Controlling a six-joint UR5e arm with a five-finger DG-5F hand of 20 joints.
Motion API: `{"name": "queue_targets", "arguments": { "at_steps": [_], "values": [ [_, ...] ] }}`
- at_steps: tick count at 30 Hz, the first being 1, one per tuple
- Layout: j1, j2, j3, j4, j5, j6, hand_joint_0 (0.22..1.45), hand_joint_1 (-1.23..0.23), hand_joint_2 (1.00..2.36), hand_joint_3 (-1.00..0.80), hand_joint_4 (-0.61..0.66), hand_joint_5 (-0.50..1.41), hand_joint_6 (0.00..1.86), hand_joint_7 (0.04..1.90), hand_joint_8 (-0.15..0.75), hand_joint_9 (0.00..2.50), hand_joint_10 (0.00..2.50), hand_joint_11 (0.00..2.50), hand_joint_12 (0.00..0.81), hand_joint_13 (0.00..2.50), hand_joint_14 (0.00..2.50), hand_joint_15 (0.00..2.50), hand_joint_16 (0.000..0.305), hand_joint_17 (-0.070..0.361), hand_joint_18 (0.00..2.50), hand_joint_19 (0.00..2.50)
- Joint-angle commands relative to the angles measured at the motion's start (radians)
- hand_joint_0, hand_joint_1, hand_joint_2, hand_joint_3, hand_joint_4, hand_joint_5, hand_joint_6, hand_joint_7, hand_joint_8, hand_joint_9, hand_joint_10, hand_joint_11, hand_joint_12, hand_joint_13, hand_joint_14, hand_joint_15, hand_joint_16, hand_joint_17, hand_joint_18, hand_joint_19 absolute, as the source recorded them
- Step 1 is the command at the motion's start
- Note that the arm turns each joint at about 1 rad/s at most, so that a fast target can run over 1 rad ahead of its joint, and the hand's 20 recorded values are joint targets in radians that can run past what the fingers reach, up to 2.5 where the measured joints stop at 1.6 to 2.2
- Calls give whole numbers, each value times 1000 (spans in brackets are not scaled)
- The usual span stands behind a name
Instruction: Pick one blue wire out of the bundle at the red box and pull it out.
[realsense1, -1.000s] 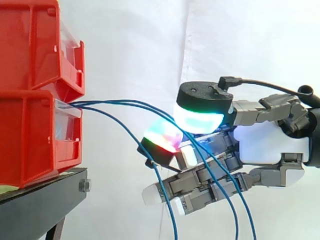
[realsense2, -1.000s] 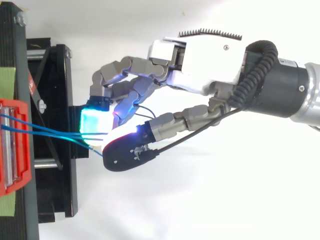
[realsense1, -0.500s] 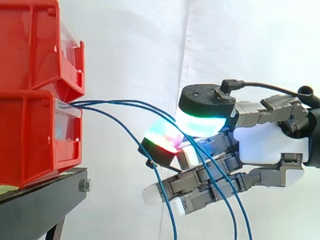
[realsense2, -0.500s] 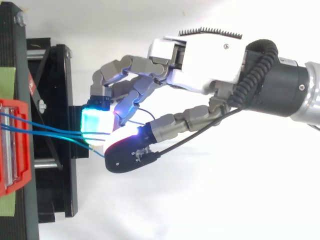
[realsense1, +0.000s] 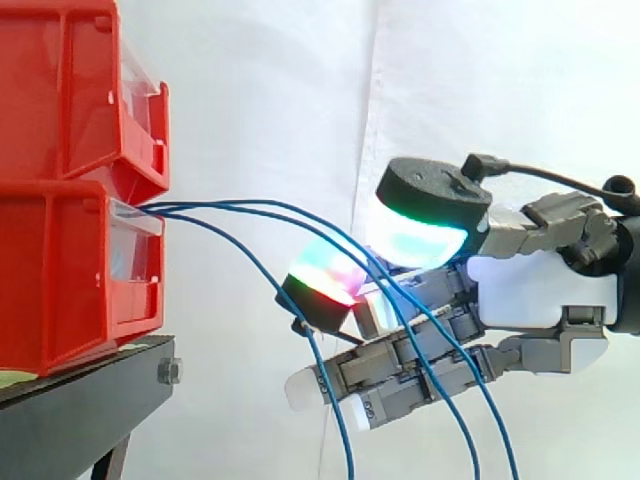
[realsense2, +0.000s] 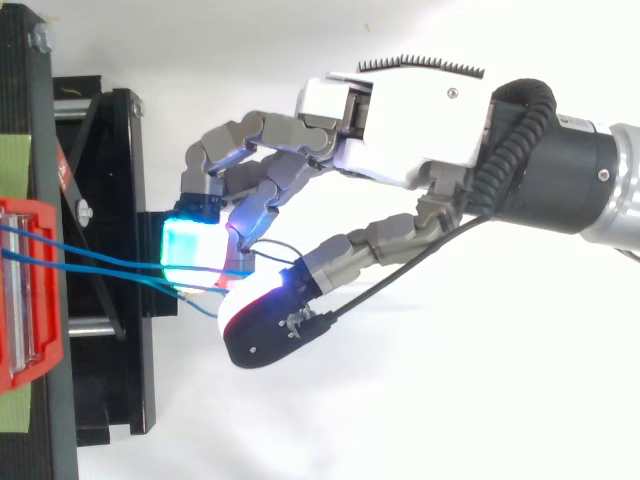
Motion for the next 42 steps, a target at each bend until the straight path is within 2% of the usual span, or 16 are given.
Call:
{"name": "queue_targets", "arguments": {
  "at_steps": [1, 8, 13, 28, 37, 42],
  "values": [
    [0, 0, 0, 1, 0, 0, 556, -752, 1000, -500, 217, -147, 813, 1086, 271, 936, 23, 717, 387, 510, 13, 310, 60, 135, 440, 354],
    [0, 0, 0, -1, 0, 0, 578, -643, 1008, -392, 197, -125, 792, 1150, 270, 983, 24, 710, 381, 517, 13, 312, 58, 131, 433, 370],
    [0, 0, 0, 1, 0, 1, 582, -619, 1012, -332, 181, -116, 790, 1178, 273, 1000, 24, 711, 381, 521, 13, 318, 58, 131, 431, 379],
    [0, 0, 0, -1, 0, 1, 583, -709, 1015, -222, 163, -121, 821, 1137, 284, 1021, 22, 730, 390, 557, 13, 320, 60, 134, 463, 363],
    [0, 0, 0, 1, 0, 1, 522, -623, 1009, -374, 181, -112, 773, 1165, 282, 1026, 21, 696, 392, 549, 13, 322, 61, 137, 456, 376],
    [2, 0, 0, 1, 0, 0, 500, -656, 1003, -437, 191, -117, 781, 1164, 293, 1030, 21, 711, 404, 551, 13, 327, 63, 142, 457, 391]
  ]
}}
